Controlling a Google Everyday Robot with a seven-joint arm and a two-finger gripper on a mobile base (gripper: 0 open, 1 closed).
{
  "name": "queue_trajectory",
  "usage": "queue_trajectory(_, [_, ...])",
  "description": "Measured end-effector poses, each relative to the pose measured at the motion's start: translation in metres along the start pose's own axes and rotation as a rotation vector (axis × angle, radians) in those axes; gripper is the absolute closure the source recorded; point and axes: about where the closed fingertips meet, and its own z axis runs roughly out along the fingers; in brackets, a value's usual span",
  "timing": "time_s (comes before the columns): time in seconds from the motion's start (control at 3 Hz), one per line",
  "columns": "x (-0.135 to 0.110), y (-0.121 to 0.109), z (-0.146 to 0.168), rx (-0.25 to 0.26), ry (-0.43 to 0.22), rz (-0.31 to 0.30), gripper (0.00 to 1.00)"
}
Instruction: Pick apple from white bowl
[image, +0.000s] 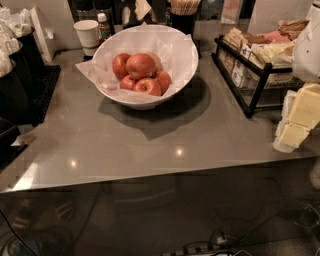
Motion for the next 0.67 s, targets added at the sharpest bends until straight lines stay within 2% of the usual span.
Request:
queue_trajectory(0.33, [0.0,0.0,0.0,0.001,-0.001,0.0,0.0])
queue_trajectory(0.67, [-0.03,-0.022,0.001,-0.011,-0.114,-0.014,0.0])
